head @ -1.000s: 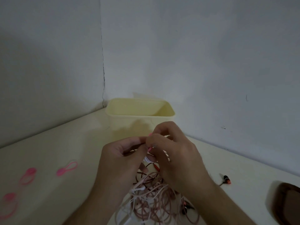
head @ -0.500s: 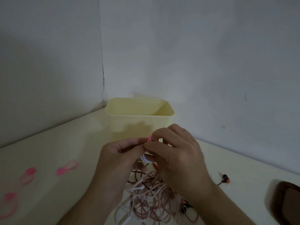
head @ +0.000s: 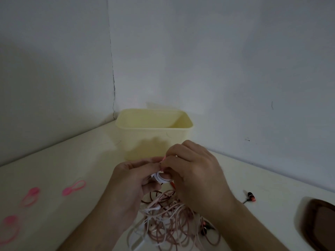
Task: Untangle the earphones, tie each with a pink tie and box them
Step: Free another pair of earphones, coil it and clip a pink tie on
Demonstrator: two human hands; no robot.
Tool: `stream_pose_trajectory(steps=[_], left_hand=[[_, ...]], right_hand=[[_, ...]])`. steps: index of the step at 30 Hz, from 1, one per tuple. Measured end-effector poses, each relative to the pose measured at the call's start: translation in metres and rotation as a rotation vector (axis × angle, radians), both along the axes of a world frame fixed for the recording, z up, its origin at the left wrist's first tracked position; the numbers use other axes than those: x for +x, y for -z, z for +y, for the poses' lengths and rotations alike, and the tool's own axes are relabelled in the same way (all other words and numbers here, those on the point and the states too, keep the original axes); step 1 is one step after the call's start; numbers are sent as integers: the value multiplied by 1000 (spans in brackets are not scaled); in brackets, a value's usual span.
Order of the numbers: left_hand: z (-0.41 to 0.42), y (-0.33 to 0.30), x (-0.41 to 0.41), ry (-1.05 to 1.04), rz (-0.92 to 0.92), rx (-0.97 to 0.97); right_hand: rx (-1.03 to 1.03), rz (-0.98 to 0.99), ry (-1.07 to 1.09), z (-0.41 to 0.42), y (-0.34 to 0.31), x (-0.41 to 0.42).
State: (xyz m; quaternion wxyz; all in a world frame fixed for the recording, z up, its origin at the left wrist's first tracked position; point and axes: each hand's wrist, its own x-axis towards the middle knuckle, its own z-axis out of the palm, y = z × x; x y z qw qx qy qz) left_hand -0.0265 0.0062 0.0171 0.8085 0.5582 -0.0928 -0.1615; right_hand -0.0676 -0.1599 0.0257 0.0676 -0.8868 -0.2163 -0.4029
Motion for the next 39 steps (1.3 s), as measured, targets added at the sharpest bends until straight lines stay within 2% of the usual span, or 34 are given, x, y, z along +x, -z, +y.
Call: stream_pose_trajectory(steps=[2,5,11,13,16,20,26,31,36,39], left_hand=[[-1,-1,-1,-36,-34,2],[-4,-2,-3,-126,-95,34],[-5,-2,-7,-241,-304,110],[-6,-2,-9,-261,-371,139],[-8,-1,-12,-251,-437,163],[-10,1,-12,-252,-466,161],[-10,1,-13,-223,-533,157],[-8,0,-12,-216,-540,124],[-10,6,-10,-244,-567,187],[-9,3,-9,-255,-601,222]], right_hand=[[52,33,-13,5,-2,-2],[249,135,-63,10,-2,-4],[950,391,-88,17,-9,-7],[1112,414,-125,17,-13,-7],[1241,407,-138,17,-17,-8],[1253,358,-93,17,-19,-10],[1081,338,-18,15,-20,-12],[1030,430,20,9,-22,-9],[909,537,74,5,-29,-10],[857,529,121,-2,-34,-12]])
